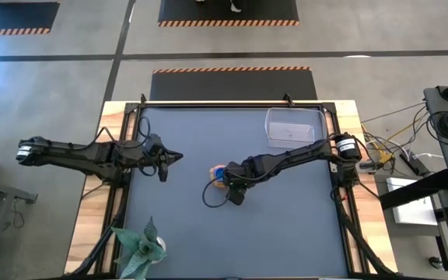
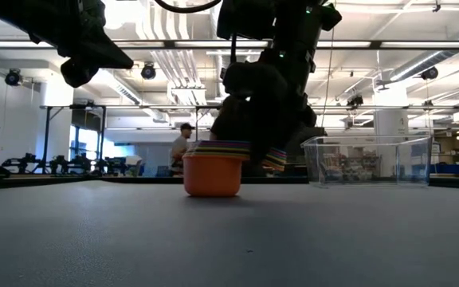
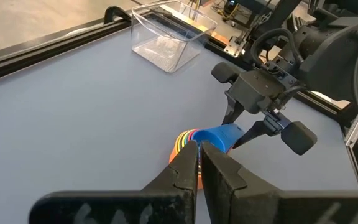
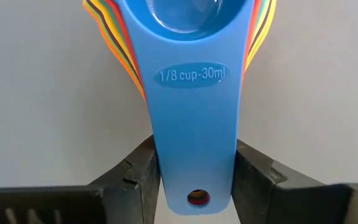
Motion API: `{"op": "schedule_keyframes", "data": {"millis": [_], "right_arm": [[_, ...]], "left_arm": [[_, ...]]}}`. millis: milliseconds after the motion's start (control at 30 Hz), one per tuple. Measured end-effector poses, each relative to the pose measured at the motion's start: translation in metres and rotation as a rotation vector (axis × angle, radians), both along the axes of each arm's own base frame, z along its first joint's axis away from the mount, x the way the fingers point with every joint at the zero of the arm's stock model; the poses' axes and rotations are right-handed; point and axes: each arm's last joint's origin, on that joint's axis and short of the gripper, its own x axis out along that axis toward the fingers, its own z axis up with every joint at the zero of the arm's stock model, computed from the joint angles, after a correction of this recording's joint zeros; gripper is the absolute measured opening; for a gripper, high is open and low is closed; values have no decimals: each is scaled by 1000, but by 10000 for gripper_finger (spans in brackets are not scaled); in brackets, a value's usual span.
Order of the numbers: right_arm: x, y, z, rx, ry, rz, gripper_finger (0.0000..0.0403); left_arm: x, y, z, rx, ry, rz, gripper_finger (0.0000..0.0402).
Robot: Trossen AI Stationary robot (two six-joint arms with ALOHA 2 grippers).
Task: Nest measuring cups in basket
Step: Put the nested measuring cups into the transparent bin
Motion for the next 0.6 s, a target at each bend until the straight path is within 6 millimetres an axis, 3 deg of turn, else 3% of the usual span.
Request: {"op": "schedule_keyframes", "data": {"millis": [200, 600], "right_arm": [[0, 0, 0, 8, -3, 8, 143], [0, 0, 0, 34, -2, 14, 207]], "left_arm": [[0, 0, 0, -6, -2, 2, 0], [0, 0, 0, -6, -2, 3, 0]]}}
